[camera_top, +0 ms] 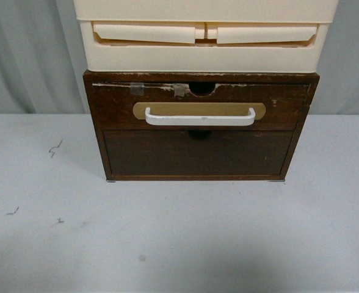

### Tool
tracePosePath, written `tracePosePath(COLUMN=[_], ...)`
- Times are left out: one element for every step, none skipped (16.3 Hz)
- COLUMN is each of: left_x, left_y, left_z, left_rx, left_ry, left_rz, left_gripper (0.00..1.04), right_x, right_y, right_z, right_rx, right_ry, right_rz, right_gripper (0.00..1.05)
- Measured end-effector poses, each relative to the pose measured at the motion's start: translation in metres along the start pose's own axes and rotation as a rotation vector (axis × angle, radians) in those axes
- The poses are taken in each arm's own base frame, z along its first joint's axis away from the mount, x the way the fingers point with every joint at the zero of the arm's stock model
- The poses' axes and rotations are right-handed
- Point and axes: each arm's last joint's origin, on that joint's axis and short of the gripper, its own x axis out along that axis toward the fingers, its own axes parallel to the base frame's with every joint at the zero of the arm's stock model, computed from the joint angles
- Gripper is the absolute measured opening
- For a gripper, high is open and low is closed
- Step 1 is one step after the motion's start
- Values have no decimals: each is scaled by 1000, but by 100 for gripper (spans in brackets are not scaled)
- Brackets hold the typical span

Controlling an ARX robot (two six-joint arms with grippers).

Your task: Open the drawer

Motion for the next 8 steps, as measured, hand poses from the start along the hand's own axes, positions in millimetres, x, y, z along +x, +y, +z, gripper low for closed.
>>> tracePosePath(left_x=[0,0,0,0,0,0,0,0], left_y=[0,0,0,0,0,0,0,0], left_z=[0,0,0,0,0,0,0,0], left_rx=[0,0,0,0,0,0,0,0], left_ry=[0,0,0,0,0,0,0,0], left_rz=[0,0,0,0,0,0,0,0], left_gripper=[98,98,98,98,98,98,98,98], right_x=[0,0,0,0,0,0,0,0], right_y=[0,0,0,0,0,0,0,0], right_z=[0,0,0,0,0,0,0,0], right_rx=[0,0,0,0,0,0,0,0], right_ry=[0,0,0,0,0,0,0,0], right_rz=[0,0,0,0,0,0,0,0], right_gripper=[98,98,98,98,98,98,98,98])
